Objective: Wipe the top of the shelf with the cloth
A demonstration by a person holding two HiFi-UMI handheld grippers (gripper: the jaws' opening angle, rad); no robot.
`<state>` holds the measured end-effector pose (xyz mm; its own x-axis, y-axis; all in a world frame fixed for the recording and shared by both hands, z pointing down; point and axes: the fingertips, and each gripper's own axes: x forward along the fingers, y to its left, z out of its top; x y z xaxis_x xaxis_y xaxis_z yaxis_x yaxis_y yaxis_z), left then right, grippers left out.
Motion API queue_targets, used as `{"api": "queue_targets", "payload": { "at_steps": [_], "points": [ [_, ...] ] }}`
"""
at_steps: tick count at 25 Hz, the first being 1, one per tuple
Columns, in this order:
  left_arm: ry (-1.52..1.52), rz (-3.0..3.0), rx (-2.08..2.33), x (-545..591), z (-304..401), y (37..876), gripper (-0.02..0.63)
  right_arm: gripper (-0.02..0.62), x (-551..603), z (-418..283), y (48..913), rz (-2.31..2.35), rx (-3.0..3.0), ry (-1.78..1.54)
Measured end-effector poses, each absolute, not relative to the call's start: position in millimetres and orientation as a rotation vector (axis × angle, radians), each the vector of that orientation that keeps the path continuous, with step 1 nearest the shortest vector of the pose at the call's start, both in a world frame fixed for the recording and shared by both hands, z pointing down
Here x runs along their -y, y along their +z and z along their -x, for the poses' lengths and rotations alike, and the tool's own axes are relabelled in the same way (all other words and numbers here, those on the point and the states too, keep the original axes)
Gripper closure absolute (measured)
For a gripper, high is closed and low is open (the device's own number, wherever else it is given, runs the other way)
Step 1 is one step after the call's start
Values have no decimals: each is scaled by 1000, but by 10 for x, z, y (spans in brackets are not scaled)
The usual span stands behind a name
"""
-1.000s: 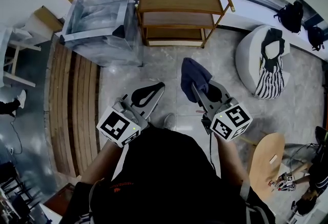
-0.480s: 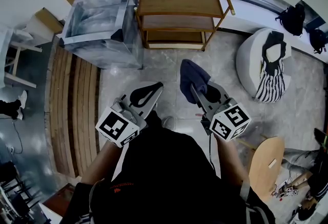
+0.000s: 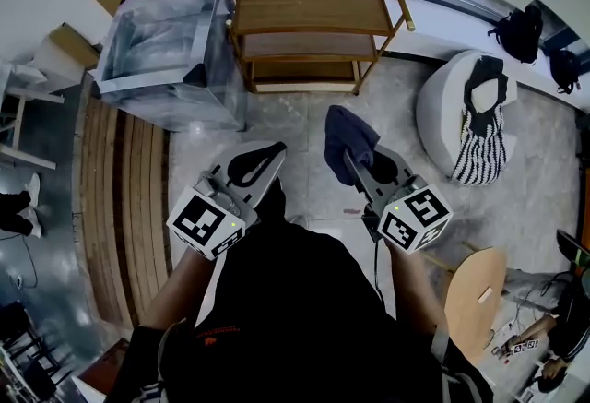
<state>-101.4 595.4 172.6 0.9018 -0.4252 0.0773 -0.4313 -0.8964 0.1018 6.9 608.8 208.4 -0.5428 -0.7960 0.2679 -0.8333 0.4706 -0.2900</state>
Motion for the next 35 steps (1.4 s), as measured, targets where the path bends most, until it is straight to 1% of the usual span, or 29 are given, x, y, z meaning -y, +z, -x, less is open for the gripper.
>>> {"api": "queue_targets", "payload": {
  "at_steps": [8, 22, 35],
  "points": [
    [96, -2929, 625, -5364, 938, 1932, 584, 545, -5531, -152, 2257, -1474, 2575, 650],
    [178, -2814, 627, -3574, 1102, 2040, 584, 545, -3763, 104, 2439, -1404, 2543, 759],
    [211, -2766, 576, -2198, 1312, 2180, 584, 545, -2351, 269, 2514, -1410, 2480, 815]
  ]
}}
